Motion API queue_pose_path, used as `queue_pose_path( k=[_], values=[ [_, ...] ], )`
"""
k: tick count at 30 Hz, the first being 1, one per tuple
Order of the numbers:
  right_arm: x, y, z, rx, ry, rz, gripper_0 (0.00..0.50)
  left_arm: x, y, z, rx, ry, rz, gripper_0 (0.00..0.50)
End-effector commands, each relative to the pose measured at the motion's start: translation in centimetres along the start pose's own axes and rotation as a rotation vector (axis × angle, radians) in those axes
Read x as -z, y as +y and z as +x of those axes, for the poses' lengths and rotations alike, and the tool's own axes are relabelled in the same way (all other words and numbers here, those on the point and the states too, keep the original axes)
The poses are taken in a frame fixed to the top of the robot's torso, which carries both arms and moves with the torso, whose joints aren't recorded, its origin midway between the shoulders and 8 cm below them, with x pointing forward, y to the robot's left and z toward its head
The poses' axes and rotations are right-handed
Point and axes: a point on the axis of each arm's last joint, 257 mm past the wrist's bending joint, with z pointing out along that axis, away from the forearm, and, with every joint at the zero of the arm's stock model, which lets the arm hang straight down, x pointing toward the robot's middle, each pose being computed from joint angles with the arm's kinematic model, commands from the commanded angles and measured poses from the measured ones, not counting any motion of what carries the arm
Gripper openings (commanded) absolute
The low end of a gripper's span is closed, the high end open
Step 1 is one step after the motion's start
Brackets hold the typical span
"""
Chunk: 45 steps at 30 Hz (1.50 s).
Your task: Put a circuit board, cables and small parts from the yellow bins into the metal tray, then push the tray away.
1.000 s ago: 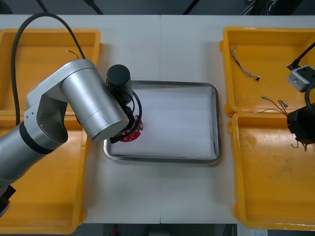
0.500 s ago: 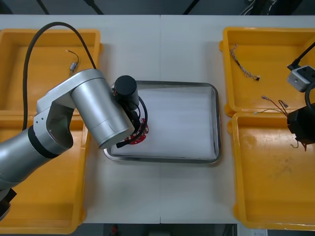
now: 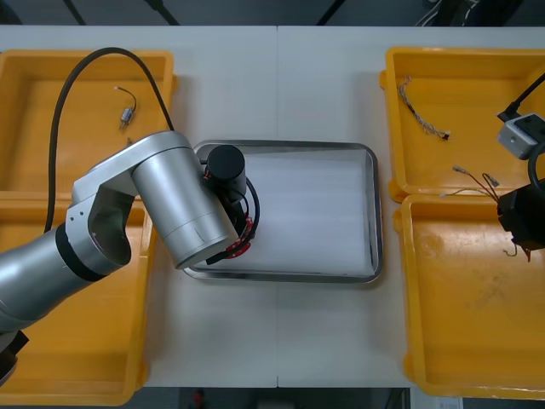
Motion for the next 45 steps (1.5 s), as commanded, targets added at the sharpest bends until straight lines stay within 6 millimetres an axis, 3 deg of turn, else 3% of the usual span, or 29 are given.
queue_pose_path(
  k=[1, 5, 11, 17, 25, 31, 34, 35, 40, 45],
  values=[
    [1.2, -0.6, -0.6, 0.069, -0.017, 0.048, 0.000, 0.6, -1.8, 0.0, 0.052, -0.017, 0.041, 0.275],
    [1.2, -0.6, -0.5, 0.068, -0.015, 0.048, 0.000, 0.6, -1.8, -0.1, 0.053, -0.019, 0.041, 0.341],
    [1.2, -0.6, -0.6, 0.069, -0.017, 0.048, 0.000, 1.9, -1.8, -1.7, 0.040, -0.063, 0.053, 0.500],
    [1.2, -0.6, -0.6, 0.069, -0.016, 0.047, 0.000, 4.6, -1.6, -3.4, 0.036, -0.074, 0.082, 0.500],
    [1.2, -0.5, -0.5, 0.071, -0.014, 0.042, 0.000, 10.3, -0.7, -5.9, 0.050, -0.052, 0.148, 0.500],
    [1.2, -0.2, -0.4, 0.077, -0.010, 0.032, 0.000, 14.2, 2.5, -9.0, 0.059, -0.057, 0.157, 0.500],
    [1.2, -0.1, -0.4, 0.079, -0.010, 0.029, 0.000, 15.0, 3.7, -10.0, 0.045, -0.062, 0.150, 0.500],
    [1.2, 0.1, -0.3, 0.090, -0.008, 0.028, 0.000, 16.0, 5.1, -11.2, 0.032, -0.068, 0.141, 0.500],
    [0.8, 0.6, 0.6, 0.148, 0.026, 0.038, 0.000, 17.8, 8.1, -14.0, 0.029, -0.071, 0.119, 0.500],
    [0.0, 2.0, -0.1, 0.244, -0.003, 0.027, 0.000, 18.8, 10.9, -17.0, 0.042, -0.096, 0.084, 0.500]
  ],
)
